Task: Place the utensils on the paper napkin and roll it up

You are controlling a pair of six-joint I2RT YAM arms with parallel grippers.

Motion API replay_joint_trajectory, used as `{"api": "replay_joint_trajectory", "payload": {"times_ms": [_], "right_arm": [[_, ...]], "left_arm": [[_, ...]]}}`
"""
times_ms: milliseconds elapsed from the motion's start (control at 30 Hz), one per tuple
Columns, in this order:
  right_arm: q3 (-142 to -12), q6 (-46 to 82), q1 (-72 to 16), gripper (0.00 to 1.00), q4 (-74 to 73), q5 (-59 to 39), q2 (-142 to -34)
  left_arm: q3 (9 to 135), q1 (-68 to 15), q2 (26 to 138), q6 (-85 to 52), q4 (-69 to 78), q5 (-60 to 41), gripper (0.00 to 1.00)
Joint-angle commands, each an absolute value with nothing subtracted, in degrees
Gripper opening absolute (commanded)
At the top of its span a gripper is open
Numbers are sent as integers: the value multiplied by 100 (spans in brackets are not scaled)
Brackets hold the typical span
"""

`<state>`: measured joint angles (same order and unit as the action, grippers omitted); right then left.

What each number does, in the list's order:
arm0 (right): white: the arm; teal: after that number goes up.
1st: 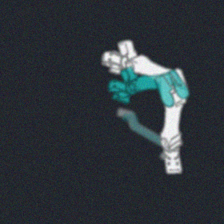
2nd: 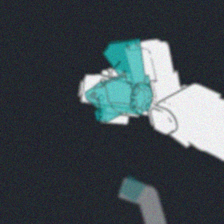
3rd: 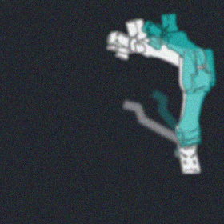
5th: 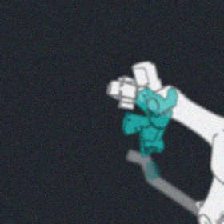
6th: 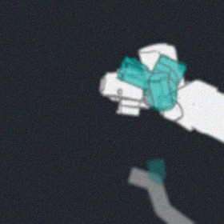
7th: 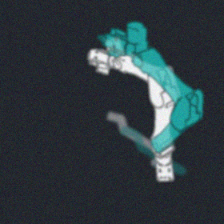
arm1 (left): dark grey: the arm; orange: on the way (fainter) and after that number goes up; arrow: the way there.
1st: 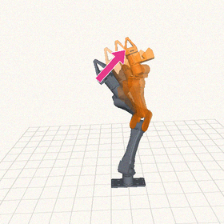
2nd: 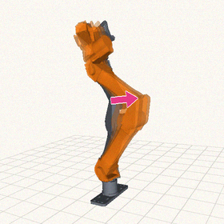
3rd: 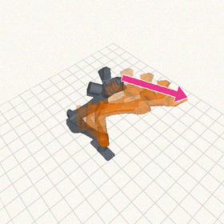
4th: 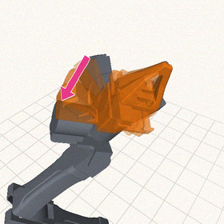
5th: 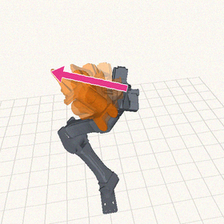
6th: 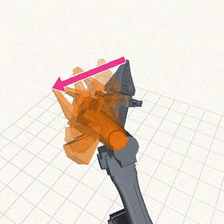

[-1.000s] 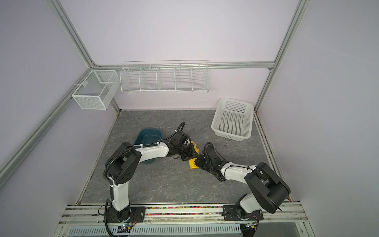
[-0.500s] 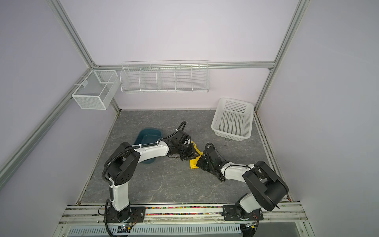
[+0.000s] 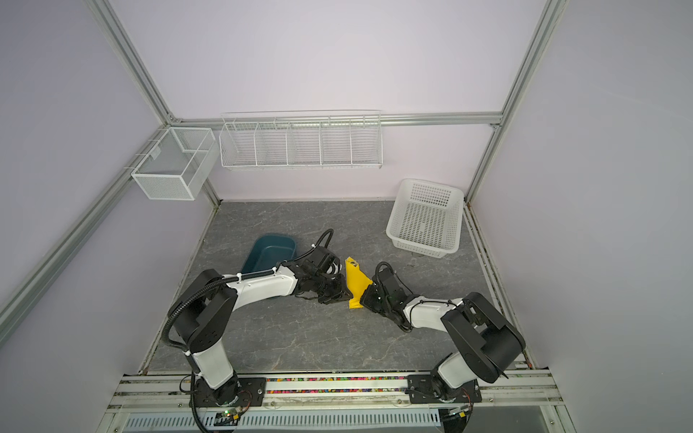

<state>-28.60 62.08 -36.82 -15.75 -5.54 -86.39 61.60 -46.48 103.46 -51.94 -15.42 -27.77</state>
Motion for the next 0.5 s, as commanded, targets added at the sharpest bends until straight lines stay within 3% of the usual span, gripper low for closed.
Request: {"api": "replay_joint_trajectory", "payload": {"times_ms": [0,467], "right_arm": [[-2769,6227,-3636,9,-1556,-574,-8746],[-2804,6159,-3615,9,-1454,-589,-8708]], "left_arm": [[6254,-4745,10517,-5120,-1467,-2892,15],[6215,-4765,10843,-5153,-1276,-2778,15]]}}
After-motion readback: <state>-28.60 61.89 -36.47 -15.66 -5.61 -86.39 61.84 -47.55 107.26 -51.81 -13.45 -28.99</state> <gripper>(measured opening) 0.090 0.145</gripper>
